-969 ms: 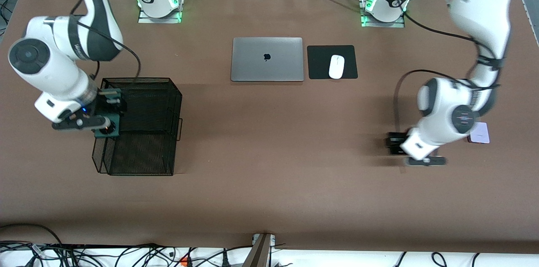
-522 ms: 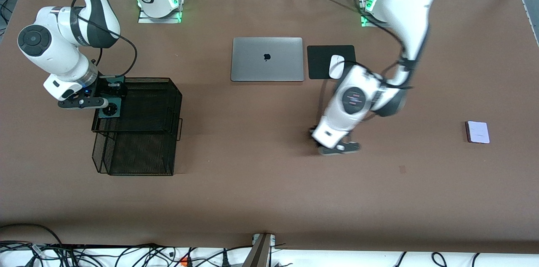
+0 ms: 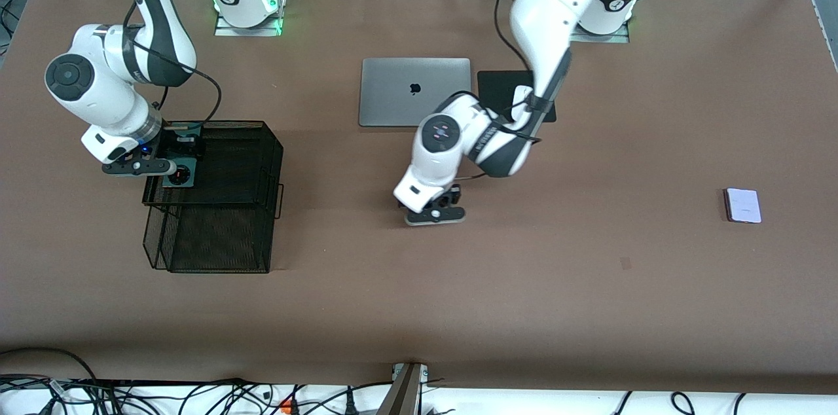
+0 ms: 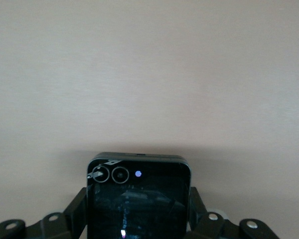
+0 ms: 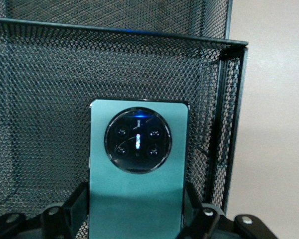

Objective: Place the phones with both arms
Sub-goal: 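Set the flip phone mid-table with the left gripper while the right gripper releases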

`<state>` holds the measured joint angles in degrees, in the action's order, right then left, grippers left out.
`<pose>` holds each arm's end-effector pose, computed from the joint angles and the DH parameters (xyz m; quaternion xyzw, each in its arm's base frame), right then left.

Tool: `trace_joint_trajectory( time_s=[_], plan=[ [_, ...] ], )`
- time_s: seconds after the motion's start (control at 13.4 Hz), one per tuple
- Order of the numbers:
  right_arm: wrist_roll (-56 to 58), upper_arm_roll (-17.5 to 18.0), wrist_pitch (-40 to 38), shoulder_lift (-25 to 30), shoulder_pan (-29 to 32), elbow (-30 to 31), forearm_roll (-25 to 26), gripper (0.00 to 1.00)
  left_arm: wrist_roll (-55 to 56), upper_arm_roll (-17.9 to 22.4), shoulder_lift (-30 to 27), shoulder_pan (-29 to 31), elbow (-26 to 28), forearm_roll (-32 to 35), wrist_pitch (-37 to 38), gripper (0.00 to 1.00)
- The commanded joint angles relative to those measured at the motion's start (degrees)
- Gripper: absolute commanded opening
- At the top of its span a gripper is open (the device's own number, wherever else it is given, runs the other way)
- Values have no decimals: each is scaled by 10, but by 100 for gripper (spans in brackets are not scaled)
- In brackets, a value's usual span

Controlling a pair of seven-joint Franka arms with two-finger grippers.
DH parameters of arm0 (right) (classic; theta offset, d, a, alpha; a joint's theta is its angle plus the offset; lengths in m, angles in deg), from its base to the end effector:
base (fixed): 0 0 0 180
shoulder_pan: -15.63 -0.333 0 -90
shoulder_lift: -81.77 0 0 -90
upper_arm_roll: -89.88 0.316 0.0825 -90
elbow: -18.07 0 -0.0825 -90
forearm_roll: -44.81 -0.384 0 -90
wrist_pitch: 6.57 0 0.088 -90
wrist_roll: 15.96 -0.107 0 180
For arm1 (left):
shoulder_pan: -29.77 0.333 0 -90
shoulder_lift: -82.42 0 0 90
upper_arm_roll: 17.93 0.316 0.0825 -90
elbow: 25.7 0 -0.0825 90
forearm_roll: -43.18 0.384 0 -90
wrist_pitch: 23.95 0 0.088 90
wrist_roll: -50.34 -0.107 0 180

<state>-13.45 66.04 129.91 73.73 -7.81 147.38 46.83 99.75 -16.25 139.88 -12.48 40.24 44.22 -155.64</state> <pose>0.5335 -0.0037 0.3059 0.9986 0.0330 -0.0030 0.0403 0.5875 -0.5120 0.1979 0.9952 0.0637 0.0647 0.0377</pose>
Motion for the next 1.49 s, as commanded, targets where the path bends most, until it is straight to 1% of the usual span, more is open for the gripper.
trace_joint_trajectory(
  time_s=[0.0, 0.22, 0.37, 0.45, 0.52, 0.67, 0.75, 0.82, 0.89, 0.97, 1.04, 1.19, 1.27, 1.42],
  plan=[
    [5, -5, 4, 7, -6, 2, -11, 99, 34, 39, 57, -46, -80, -6, 18, 0],
    [5, -5, 3, 9, -6, -9, -11, 99, 67, 40, 70, -61, -80, -5, 12, 0],
    [6, -4, -8, 12, -6, -36, -11, 99, 71, 42, 72, -63, -80, -5, 12, 0],
    [4, -1, -37, 12, -7, -61, -11, 100, 72, 42, 71, -61, -81, -6, 12, 47],
    [1, 0, -81, 8, -10, -96, -11, 100, 73, 43, 71, -61, -80, -5, 12, 99],
    [-3, 5, -175, -1, -18, -169, -15, 100, 75, 54, 57, -58, -80, -7, 20, 100],
    [-7, 5, -212, -7, -25, -198, -15, 100, 73, 55, 40, -51, -79, -8, 23, 100],
    [-10, 5, -228, -12, -37, -219, -18, 99, 70, 55, 22, -42, -78, -8, 42, 100],
    [-10, 5, -232, -21, -51, -240, -40, 100, 67, 54, 1, -23, -74, -8, 67, 100],
    [-27, 5, -242, -40, -69, -266, -60, 100, 60, 51, -28, -7, -51, -8, 92, 100],
    [-61, 5, -259, -57, -87, -293, -63, 100, 37, 50, -57, 1, -14, -9, 108, 100],
    [-124, 6, -268, -93, -130, -340, -66, 100, -21, 50, -121, 25, 93, -8, 110, 100],
    [-153, 6, -267, -116, -157, -359, -76, 100, -55, 51, -146, 42, 136, -6, 109, 100],
    [-201, 6, -257, -178, -202, -410, -133, 100, -119, 51, -189, 83, 193, -5, 108, 100]
  ],
)
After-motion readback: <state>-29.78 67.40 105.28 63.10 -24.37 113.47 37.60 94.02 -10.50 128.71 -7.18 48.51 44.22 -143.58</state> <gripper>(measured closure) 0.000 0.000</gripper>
